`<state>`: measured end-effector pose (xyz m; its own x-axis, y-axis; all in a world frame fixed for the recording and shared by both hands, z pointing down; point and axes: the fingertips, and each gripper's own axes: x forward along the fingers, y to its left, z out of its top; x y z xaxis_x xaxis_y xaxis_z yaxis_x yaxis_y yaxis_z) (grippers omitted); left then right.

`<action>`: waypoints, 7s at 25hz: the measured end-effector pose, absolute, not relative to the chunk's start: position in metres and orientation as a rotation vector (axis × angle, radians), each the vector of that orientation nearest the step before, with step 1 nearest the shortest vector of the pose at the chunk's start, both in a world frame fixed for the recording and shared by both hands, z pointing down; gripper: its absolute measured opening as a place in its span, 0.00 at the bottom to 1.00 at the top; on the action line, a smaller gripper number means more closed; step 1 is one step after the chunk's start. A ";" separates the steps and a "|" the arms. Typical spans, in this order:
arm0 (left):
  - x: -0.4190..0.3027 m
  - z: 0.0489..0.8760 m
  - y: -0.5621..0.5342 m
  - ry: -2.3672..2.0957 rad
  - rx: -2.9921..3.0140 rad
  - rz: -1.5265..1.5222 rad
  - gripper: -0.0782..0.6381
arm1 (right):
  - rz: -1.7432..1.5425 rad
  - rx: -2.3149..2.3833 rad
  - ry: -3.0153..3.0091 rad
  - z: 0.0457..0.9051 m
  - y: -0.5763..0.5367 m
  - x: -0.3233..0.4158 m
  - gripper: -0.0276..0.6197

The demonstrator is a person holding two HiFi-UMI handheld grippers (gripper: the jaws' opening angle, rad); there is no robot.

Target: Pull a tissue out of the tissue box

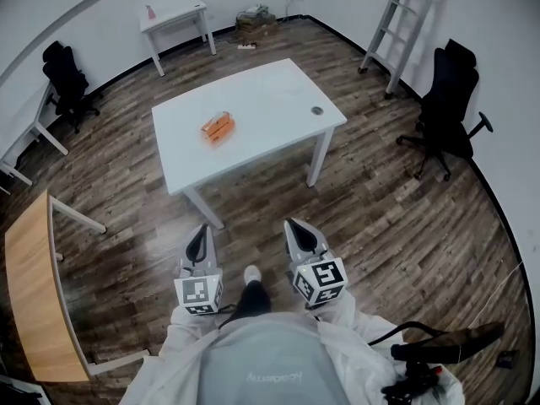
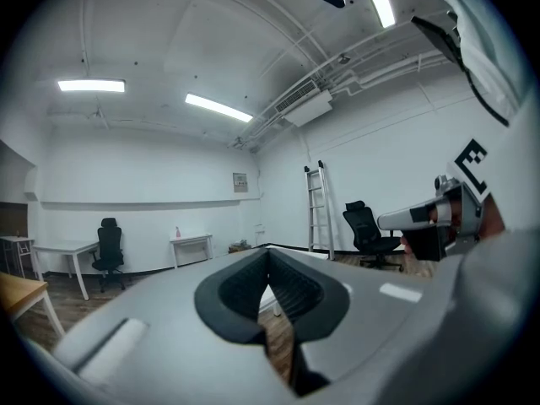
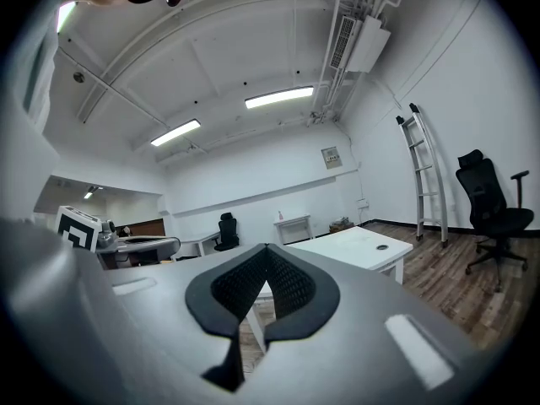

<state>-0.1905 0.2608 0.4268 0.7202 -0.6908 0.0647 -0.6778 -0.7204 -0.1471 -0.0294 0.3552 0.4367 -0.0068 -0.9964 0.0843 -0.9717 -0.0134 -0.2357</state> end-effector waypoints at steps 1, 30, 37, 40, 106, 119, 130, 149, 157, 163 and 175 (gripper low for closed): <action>-0.188 0.426 0.253 1.120 -2.807 -0.172 0.11 | -0.350 -2.137 2.128 0.437 0.349 -0.028 0.05; -0.183 0.435 0.050 1.155 -2.851 -0.167 0.11 | -0.379 -2.209 2.132 0.435 0.150 -0.010 0.05; -0.180 0.434 0.035 1.122 -2.868 -0.141 0.11 | -0.374 -2.245 2.101 0.433 0.143 -0.008 0.04; -0.177 0.433 0.036 1.125 -2.877 -0.127 0.11 | -0.381 -2.260 2.096 0.433 0.145 -0.004 0.05; -0.024 0.411 -0.111 1.386 -2.697 -0.275 0.11 | -0.490 -1.972 2.273 0.436 -0.053 0.172 0.04; -0.034 0.421 -0.103 1.471 -2.656 -0.371 0.11 | -0.583 -1.872 2.335 0.454 -0.065 0.162 0.04; -0.035 0.426 -0.106 1.468 -2.654 -0.376 0.11 | -0.605 -1.867 2.361 0.459 -0.074 0.155 0.04; -0.057 0.446 -0.160 1.447 -2.767 -0.373 0.11 | -0.657 -1.946 2.395 0.467 -0.113 0.129 0.04; -0.083 0.465 -0.183 1.482 -2.783 -0.367 0.11 | -0.637 -2.027 2.389 0.463 -0.121 0.125 0.04; -0.080 0.469 -0.194 1.455 -2.830 -0.332 0.11 | -0.627 -2.084 2.376 0.460 -0.125 0.125 0.04; -0.096 0.475 -0.196 1.458 -2.865 -0.331 0.11 | -0.625 -2.096 2.390 0.461 -0.131 0.104 0.04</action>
